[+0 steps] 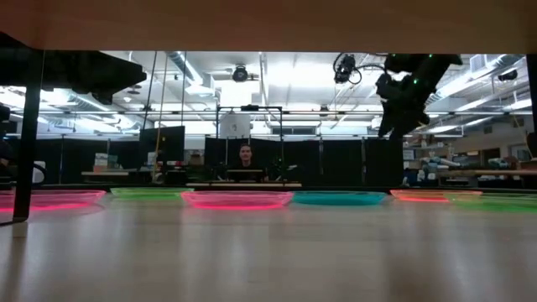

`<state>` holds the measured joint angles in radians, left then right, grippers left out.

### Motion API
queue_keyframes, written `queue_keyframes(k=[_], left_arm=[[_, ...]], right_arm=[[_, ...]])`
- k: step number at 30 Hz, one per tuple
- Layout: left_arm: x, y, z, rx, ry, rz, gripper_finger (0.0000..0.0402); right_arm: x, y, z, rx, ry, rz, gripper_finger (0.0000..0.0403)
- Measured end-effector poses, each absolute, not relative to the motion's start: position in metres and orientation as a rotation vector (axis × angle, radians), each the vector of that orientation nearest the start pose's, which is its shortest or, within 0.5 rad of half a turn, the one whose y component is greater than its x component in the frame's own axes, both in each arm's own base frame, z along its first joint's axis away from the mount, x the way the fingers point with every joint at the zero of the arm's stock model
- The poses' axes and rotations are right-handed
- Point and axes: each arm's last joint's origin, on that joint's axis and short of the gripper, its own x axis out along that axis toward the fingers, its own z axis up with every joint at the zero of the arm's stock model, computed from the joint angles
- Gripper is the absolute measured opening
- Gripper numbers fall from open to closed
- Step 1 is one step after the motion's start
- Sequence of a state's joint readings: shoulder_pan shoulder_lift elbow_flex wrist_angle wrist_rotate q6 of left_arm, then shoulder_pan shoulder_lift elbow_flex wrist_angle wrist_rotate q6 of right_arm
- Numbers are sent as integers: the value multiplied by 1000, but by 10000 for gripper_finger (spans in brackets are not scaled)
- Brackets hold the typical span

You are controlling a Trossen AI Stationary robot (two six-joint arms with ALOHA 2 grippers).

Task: Place and stack plates onto a shelf
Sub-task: Put the top orange plate on the shelf

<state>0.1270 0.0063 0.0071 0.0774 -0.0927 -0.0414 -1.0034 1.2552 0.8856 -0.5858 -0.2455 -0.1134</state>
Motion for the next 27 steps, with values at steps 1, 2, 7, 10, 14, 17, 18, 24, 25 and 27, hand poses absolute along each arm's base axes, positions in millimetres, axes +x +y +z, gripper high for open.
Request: queue_keyframes(k=[1, 2, 7, 10, 14, 17, 18, 24, 25, 27], left_arm=[[96, 15, 173, -40, -83, 218, 130], [96, 15, 173, -40, -83, 218, 130], [96, 15, 173, -40, -83, 218, 130], [96, 15, 173, -40, -83, 218, 130], [96, 15, 173, -40, -83, 218, 130], [96, 15, 173, -40, -83, 218, 130], [96, 15, 173, -40, -83, 218, 130], [96, 15, 173, -40, -83, 218, 130], [96, 15, 173, -40, -83, 218, 130], [96, 15, 173, -40, -83, 218, 130]], right_arm=[[137, -204, 240, 460, 845, -640, 277], [138, -205, 237, 450, 864, -631, 277], [143, -213, 221, 406, 950, -582, 277], [145, -217, 211, 405, 992, -560, 276], [147, -222, 198, 370, 1076, -559, 273], [146, -224, 188, 343, 1157, -557, 268], [146, -225, 185, 337, 1178, -551, 266], [146, -226, 169, 353, 1277, -509, 253], [146, -227, 167, 351, 1290, -513, 251], [147, -229, 163, 339, 1312, -524, 247]])
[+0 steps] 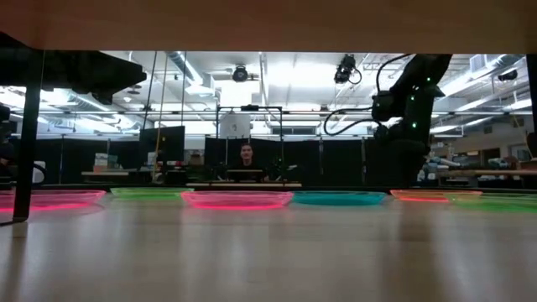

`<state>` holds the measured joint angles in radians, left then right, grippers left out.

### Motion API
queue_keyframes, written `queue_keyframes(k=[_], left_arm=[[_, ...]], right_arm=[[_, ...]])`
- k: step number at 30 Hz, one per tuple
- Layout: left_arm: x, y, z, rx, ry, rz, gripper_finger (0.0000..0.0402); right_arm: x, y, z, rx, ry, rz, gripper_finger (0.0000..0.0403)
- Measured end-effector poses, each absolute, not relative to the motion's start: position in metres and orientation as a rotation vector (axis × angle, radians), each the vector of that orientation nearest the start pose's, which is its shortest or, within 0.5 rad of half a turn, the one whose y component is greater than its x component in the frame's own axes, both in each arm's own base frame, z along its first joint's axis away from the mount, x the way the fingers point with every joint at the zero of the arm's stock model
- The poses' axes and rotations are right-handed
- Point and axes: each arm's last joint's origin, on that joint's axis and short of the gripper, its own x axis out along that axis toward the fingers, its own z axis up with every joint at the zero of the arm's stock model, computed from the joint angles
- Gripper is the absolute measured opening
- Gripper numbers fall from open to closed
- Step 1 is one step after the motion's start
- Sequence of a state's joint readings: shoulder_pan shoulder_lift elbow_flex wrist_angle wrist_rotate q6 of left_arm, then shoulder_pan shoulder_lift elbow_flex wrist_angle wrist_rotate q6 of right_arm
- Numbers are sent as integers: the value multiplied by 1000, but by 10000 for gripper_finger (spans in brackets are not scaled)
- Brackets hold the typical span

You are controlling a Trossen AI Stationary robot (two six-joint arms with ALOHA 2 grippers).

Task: Place and stack plates onto a shelf
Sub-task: Put the top orange plate on the shelf

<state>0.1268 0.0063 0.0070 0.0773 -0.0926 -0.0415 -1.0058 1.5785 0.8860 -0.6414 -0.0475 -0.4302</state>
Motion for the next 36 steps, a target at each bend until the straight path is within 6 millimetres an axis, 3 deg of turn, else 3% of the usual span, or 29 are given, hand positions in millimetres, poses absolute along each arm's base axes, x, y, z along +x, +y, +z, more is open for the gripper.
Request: queue_keyframes(k=[9, 16, 36], left_arm=[[96, 15, 173, -40, -83, 218, 130], [96, 15, 173, -40, -83, 218, 130], [96, 15, 173, -40, -83, 218, 130]], right_arm=[[147, -232, 146, 321, 1403, -494, 245], [148, -233, 144, 296, 1416, -475, 234], [147, -234, 148, 231, 1421, -488, 117]])
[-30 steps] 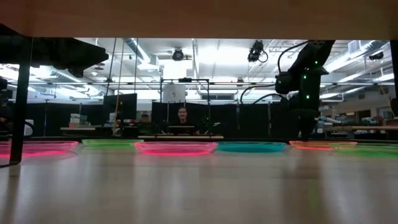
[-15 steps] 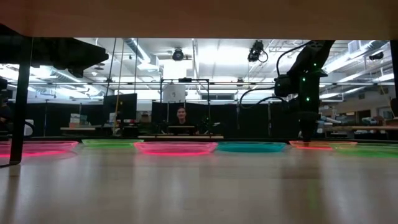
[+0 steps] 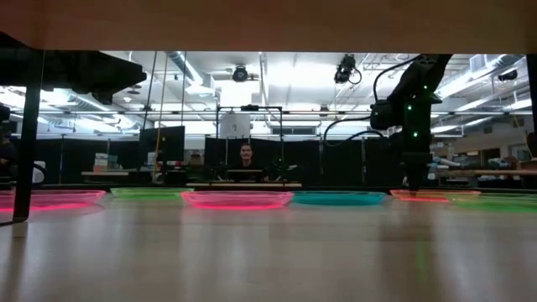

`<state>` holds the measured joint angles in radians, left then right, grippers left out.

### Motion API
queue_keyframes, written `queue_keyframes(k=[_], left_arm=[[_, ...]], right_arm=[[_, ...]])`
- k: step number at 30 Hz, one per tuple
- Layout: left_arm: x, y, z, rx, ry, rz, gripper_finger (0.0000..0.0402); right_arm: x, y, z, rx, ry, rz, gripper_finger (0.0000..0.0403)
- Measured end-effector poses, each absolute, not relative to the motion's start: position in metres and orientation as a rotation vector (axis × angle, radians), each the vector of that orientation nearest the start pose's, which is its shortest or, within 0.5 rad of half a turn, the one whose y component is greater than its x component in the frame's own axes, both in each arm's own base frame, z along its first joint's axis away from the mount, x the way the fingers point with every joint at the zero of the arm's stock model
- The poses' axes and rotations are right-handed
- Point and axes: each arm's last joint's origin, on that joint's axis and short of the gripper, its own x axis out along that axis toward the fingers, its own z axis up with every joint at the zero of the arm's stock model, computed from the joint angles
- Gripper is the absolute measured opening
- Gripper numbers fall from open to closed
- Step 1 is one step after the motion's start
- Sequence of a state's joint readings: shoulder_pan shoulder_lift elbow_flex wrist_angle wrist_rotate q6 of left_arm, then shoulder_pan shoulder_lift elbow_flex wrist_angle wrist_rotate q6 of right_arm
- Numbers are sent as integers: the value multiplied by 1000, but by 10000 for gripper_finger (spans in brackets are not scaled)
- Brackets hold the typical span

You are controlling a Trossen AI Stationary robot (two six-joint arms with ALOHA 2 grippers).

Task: Place and stack plates onto a shelf
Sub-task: Put the top orange plate on the shelf

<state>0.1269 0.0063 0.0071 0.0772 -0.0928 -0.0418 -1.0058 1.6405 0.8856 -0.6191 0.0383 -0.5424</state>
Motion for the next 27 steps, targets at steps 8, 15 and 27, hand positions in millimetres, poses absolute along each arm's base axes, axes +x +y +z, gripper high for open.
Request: queue_keyframes(k=[8, 15, 27], left_arm=[[96, 15, 173, -40, -83, 218, 130], [96, 15, 173, -40, -83, 218, 130], [96, 15, 173, -40, -83, 218, 130]], right_arm=[[148, -236, 148, 222, 1409, -495, 87], [148, -236, 148, 218, 1403, -499, 64], [149, -237, 149, 206, 1391, -505, 29]])
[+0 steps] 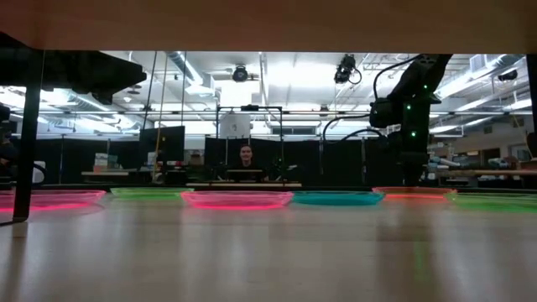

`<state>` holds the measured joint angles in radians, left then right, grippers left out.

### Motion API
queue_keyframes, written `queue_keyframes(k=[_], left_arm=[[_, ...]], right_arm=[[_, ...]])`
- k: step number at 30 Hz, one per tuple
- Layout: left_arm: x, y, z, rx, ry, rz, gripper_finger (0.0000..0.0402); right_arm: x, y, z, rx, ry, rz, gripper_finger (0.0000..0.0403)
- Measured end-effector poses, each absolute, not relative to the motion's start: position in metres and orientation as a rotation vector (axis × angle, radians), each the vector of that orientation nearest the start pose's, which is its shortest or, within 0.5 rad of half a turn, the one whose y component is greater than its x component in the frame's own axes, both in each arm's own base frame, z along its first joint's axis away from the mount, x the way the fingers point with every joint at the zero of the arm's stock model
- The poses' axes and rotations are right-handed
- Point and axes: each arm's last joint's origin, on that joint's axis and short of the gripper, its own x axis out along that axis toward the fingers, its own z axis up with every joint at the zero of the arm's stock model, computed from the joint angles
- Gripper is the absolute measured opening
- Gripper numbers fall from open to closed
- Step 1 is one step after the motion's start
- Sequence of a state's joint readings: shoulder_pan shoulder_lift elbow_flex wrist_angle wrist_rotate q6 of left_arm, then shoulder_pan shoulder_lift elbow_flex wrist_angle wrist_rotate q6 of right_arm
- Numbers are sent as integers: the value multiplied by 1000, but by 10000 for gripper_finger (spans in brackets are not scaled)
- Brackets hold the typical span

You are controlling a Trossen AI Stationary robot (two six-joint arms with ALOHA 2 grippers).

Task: Place and stack plates onto a shelf
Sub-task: Put the top orange plate on the shelf

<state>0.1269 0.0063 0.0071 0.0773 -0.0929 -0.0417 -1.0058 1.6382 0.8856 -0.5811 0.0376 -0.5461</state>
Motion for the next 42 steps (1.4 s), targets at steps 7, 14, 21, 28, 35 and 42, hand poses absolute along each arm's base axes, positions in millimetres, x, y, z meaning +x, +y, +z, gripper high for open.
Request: queue_keyframes(k=[7, 14, 21, 28, 35, 42], left_arm=[[96, 15, 173, -40, -82, 218, 130], [96, 15, 173, -40, -83, 218, 130], [96, 15, 173, -40, -83, 218, 130], [96, 15, 173, -40, -83, 218, 130], [96, 15, 173, -40, -83, 218, 130], [96, 15, 173, -40, -83, 218, 130]], right_arm=[[149, -238, 150, 193, 1390, -505, 7], [150, -238, 150, 187, 1390, -502, 5], [152, -241, 160, 208, 1401, -484, 4], [160, -254, 194, 219, 1392, -495, 4], [167, -265, 237, 196, 1359, -514, 3], [173, -269, 273, 218, 1274, -478, 3]])
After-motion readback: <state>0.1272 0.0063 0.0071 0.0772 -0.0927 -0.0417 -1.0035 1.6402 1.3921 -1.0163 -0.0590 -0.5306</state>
